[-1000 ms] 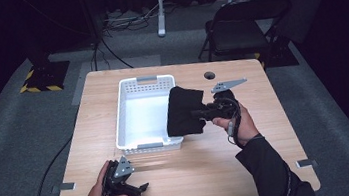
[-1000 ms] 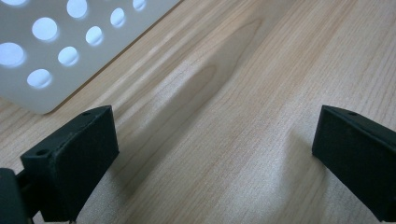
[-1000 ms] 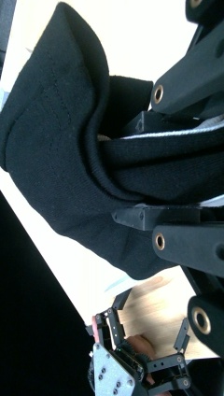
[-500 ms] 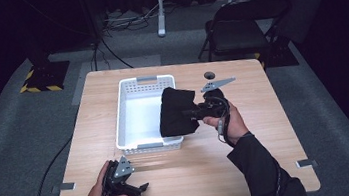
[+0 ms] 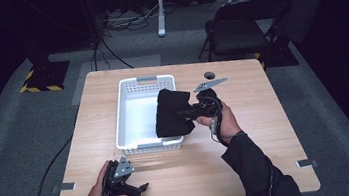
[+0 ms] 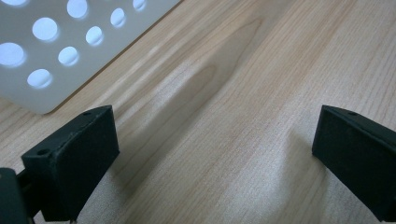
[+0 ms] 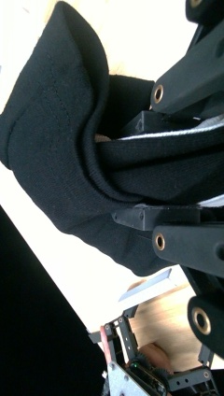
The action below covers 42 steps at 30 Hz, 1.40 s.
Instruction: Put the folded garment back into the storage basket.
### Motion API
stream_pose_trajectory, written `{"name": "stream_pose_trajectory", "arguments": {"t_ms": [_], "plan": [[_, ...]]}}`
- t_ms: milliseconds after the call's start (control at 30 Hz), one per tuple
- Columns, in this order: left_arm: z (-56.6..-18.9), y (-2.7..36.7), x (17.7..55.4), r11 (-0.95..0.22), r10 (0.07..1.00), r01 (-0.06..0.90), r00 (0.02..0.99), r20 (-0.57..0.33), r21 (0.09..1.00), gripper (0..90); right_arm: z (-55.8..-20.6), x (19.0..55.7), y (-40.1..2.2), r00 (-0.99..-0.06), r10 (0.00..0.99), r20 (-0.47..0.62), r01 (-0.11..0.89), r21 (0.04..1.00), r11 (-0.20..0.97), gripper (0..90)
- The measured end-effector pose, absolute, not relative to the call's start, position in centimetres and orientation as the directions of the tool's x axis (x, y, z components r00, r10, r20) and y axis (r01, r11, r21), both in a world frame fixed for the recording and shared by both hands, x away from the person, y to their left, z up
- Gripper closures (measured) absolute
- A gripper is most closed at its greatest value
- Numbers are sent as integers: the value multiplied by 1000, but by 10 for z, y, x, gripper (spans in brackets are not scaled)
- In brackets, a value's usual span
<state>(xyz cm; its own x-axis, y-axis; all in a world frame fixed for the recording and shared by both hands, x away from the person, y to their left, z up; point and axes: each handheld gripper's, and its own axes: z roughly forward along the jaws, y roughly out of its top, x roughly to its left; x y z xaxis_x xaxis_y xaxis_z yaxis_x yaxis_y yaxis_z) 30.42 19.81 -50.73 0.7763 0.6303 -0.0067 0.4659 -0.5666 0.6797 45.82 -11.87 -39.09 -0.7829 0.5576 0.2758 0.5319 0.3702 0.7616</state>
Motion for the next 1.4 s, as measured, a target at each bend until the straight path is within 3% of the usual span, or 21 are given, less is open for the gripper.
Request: {"name": "stream_pose_trajectory", "arguments": {"t_ms": [1400], "plan": [[-507,198,304,-567,630,465,777,-6,680,6,-408,470,-60,-787,567,242,541,713,446,665]]}}
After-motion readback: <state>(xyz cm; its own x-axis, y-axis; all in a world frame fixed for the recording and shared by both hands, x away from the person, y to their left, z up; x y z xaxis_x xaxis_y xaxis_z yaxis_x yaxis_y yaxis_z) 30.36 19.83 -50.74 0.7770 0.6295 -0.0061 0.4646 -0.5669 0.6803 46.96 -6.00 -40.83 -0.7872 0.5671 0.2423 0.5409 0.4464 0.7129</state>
